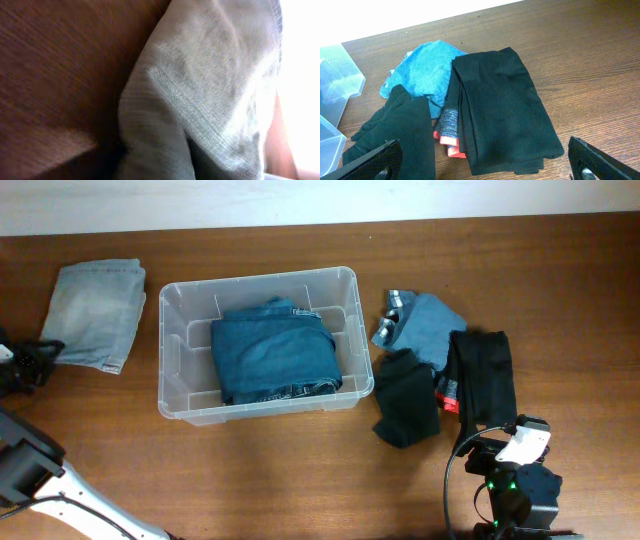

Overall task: Pack container
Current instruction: 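Move the left gripper to the light-blue jeans and grasp them, then lift the light-blue jeans and swing them over the bin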

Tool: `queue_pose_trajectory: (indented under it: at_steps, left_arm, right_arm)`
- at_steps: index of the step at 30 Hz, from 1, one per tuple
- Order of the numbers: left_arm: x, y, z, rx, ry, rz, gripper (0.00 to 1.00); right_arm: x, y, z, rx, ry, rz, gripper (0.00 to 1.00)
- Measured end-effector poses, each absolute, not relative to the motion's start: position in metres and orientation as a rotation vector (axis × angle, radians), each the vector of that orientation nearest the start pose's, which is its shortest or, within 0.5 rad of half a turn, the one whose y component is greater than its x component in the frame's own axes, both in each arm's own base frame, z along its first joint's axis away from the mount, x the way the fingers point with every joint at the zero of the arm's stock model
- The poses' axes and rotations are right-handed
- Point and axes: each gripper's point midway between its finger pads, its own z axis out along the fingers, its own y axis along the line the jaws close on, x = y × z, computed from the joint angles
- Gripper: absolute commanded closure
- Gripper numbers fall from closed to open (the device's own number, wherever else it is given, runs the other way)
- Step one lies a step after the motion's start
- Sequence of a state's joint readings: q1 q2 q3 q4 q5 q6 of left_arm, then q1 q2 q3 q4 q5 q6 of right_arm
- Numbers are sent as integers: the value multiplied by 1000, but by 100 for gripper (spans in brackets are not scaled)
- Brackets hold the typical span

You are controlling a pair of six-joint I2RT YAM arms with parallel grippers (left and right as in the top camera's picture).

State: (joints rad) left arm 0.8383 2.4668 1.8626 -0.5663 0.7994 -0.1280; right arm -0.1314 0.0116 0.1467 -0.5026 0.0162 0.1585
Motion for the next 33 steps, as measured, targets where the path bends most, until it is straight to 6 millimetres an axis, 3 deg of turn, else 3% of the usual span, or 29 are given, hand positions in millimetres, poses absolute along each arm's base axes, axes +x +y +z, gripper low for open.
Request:
queue_pose_trajectory:
  at_steps: [2, 4, 11, 17, 20, 23, 26, 29, 33]
  left_arm:
    - [452, 313, 8, -930, 2201, -816, 94]
    - [454, 310, 11, -908, 2187, -848, 100]
    - [461, 286, 32, -826, 2069, -1106, 100]
    - [458, 271, 62, -806, 1997, -1261, 100]
    - [456, 263, 111, -763, 1982, -1256, 100]
    - [457, 249, 182, -625, 1966, -1173, 99]
    - [450, 220, 264, -472, 1946, -1061, 100]
    - [430, 181, 344, -339, 1916, -933, 100]
    - [397, 135, 416, -240, 1868, -810, 100]
  right_arm:
    - [218, -32, 121, 290, 1916, 2, 2]
    - [218, -32, 121, 290, 1916, 2, 1]
    - [218, -32, 121, 290, 1916, 2, 2]
    - [218, -32, 121, 290, 1917, 3, 2]
    - [218, -32, 120, 291, 1917, 3, 2]
    - [218, -32, 121, 291, 1916, 2, 2]
    - [218, -32, 121, 290, 1917, 2, 1]
    - [218, -32, 121, 290, 1916, 2, 2]
    - [218, -32, 121, 290, 1916, 2, 2]
